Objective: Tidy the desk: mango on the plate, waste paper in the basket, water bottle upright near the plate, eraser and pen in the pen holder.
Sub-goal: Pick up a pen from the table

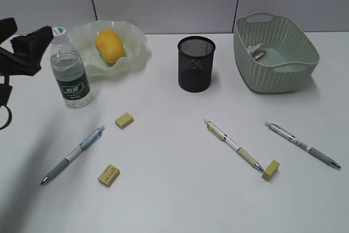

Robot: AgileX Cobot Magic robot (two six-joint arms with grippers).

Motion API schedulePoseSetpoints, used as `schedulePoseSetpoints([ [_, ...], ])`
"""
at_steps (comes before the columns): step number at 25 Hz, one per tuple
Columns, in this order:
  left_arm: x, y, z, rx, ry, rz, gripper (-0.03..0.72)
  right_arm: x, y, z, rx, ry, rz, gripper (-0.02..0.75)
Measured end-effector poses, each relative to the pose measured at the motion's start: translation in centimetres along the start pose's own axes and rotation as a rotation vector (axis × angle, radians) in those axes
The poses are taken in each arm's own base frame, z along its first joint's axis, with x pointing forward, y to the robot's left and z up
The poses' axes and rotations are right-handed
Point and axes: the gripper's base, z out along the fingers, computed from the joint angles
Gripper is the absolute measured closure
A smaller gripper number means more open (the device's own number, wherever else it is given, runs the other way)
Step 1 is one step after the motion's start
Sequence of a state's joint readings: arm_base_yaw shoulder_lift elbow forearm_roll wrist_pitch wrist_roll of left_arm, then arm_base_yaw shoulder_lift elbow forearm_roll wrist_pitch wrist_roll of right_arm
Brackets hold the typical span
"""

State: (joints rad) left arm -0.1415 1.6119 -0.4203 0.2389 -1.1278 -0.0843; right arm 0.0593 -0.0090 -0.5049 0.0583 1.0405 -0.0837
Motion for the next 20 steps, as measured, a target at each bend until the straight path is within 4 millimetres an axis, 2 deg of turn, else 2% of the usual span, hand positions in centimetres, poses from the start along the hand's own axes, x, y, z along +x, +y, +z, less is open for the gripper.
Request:
schedulePoseSetpoints([
  [6,-4.7,0.0,-2.6,-0.053,0.079,0.024,0.097,0.0,0.0,0.0,0.0,0.0,0.0,0.499],
  [10,-7.6,0.5,-4.1,-0.123,0.212,0.04,0.097,0.0,0.0,0.0,0.0,0.0,0.0,0.499],
  [15,-9.9,1.3,-5.4,-0.226,0.502,-0.04,0.097,0.0,0.0,0.0,0.0,0.0,0.0,0.499],
  [20,-12.2,1.4,-5.6,-0.261,0.778,-0.14,0.118,0.0,0.0,0.0,0.0,0.0,0.0,0.499],
])
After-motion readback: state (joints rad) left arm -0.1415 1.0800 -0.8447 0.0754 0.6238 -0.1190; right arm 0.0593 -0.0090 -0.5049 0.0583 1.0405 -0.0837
